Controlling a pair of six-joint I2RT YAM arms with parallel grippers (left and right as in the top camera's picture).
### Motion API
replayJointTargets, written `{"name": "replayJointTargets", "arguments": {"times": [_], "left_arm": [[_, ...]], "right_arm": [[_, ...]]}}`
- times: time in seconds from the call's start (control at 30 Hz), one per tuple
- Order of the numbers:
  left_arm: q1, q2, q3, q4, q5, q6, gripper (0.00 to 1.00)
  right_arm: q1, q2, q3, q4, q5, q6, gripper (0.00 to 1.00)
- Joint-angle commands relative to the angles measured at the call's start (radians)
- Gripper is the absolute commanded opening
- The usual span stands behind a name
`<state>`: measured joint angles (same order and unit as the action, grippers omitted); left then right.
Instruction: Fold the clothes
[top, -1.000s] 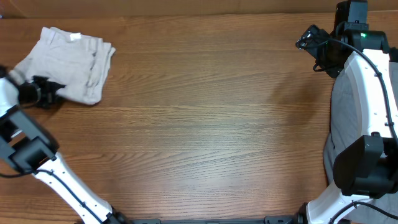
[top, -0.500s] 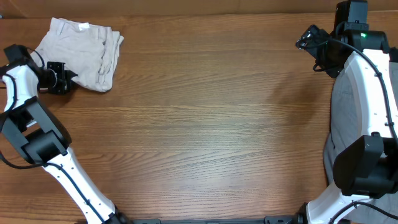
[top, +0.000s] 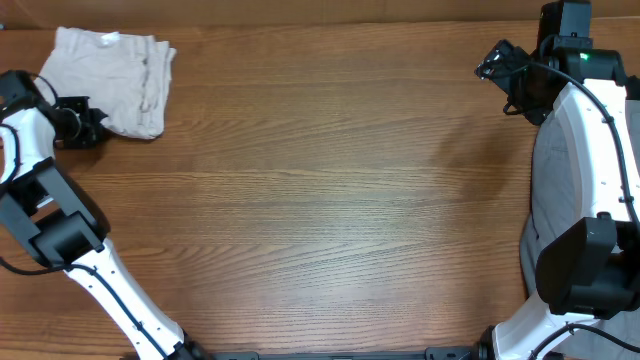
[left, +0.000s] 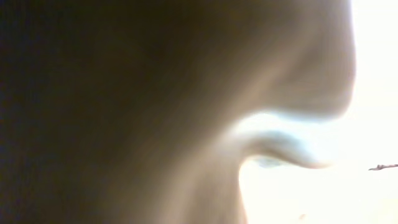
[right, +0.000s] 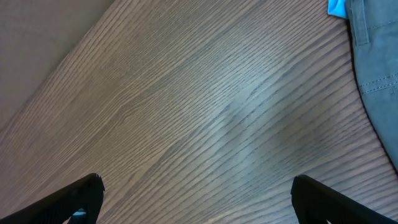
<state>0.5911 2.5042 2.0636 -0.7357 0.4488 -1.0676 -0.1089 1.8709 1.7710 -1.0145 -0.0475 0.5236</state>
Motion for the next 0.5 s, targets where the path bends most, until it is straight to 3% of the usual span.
{"name": "replayJointTargets", "arguments": {"times": [0.0, 0.37, 0.47], "left_arm": [[0.039, 0.027, -0.010, 0.003, -0.196, -0.006, 0.04], [0.010, 0.027, -0.010, 0.201, -0.222, 0.100, 0.09], [0.010, 0.027, -0.010, 0.208, -0.220, 0.102, 0.14]], "right_arm": [[0.003, -0.023, 0.015, 0.002, 0.002, 0.004, 1.00], [0.003, -0.023, 0.015, 0.002, 0.002, 0.004, 1.00], [0.003, -0.023, 0.015, 0.003, 0.002, 0.004, 1.00]]}}
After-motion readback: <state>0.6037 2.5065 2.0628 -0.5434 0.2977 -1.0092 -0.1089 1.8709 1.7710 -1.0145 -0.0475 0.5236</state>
